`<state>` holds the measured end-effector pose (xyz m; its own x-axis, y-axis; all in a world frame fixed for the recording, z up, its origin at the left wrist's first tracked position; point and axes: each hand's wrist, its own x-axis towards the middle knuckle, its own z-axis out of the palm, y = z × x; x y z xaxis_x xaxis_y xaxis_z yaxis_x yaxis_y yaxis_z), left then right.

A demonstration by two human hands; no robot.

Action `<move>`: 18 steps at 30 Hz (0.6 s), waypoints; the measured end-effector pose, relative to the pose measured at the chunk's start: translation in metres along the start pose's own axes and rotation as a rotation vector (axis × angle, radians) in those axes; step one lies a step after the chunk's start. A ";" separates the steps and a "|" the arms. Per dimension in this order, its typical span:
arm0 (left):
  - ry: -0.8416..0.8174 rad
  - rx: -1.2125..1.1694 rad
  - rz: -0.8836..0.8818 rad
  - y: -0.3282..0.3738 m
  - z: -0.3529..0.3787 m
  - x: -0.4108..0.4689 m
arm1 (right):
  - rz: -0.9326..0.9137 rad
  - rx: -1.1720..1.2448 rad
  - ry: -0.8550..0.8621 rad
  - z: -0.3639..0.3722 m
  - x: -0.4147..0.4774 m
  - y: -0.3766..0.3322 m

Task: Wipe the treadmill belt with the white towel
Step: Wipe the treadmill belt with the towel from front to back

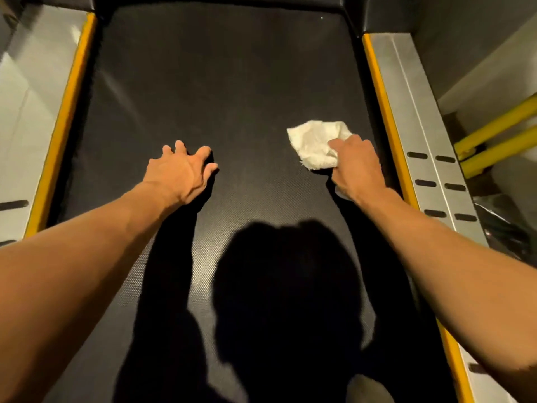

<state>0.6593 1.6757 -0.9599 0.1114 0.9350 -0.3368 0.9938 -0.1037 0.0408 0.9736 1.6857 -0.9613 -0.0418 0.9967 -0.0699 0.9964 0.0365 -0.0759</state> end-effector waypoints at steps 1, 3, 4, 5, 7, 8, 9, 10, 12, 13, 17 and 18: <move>0.003 -0.002 0.000 0.000 -0.001 -0.001 | -0.067 0.032 -0.018 0.004 -0.011 -0.010; -0.006 0.007 0.003 0.000 -0.001 -0.001 | -0.156 0.108 -0.026 0.006 -0.025 -0.024; -0.019 0.008 0.001 -0.001 0.000 -0.001 | -0.132 0.126 0.012 0.003 -0.022 -0.024; -0.035 0.007 -0.001 -0.001 0.001 -0.001 | -0.068 0.129 0.077 0.001 -0.014 -0.019; -0.065 0.001 -0.002 -0.003 0.002 0.001 | 0.091 0.150 0.190 -0.003 0.006 0.000; -0.075 -0.002 0.001 -0.004 0.002 0.001 | 0.181 0.176 0.226 -0.005 0.013 0.010; -0.080 -0.006 0.004 -0.006 0.002 0.002 | 0.261 0.201 0.241 -0.004 0.016 0.019; -0.082 -0.009 0.008 -0.008 0.001 0.002 | 0.308 0.215 0.232 -0.002 0.014 0.021; -0.089 -0.021 0.018 -0.009 0.000 0.003 | 0.264 0.208 0.149 0.000 -0.006 0.009; -0.092 -0.030 0.023 -0.009 -0.001 0.003 | 0.166 0.209 0.095 0.003 -0.020 -0.004; -0.090 -0.035 0.056 -0.009 -0.001 0.001 | -0.267 0.218 -0.095 -0.002 -0.057 -0.049; -0.096 -0.026 0.061 -0.009 -0.001 -0.001 | -0.240 0.210 -0.060 -0.004 -0.049 -0.050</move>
<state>0.6502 1.6766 -0.9588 0.1730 0.8902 -0.4214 0.9848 -0.1497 0.0880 0.9261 1.6355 -0.9497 -0.2842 0.9552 -0.0827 0.9209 0.2479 -0.3008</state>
